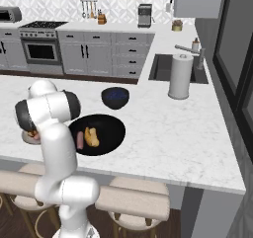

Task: Place one bun and one sausage from the bowl on each plate.

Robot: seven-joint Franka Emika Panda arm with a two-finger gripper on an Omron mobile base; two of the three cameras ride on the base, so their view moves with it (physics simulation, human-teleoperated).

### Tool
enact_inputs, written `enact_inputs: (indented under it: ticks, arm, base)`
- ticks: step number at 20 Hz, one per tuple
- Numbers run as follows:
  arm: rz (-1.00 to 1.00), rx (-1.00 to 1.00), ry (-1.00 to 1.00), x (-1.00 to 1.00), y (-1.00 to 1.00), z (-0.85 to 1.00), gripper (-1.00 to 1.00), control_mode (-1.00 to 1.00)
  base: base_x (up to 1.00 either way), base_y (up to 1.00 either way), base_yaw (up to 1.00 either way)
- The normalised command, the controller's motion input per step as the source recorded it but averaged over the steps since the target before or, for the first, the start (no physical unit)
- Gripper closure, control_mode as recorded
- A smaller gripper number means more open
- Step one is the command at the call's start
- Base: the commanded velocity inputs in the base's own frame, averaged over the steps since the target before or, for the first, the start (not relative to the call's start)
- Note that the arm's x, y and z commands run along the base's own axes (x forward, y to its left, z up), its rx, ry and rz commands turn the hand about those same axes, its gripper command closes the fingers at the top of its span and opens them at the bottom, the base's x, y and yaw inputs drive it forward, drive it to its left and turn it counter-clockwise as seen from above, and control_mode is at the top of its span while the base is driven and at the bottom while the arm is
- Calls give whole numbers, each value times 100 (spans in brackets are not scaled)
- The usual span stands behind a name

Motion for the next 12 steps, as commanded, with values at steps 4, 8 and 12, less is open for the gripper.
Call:
enact_inputs:
  ticks: [4,8,12]
  arm:
    - [2,1,-21,-53,-66,90,-100,-100]
    - [9,11,-8,-58,-99,100,-100,-100]
    - [3,6,2,-9,-100,93,-100,-100]
  base:
    - [0,0,0]
    - [0,0,0]
    - [0,0,0]
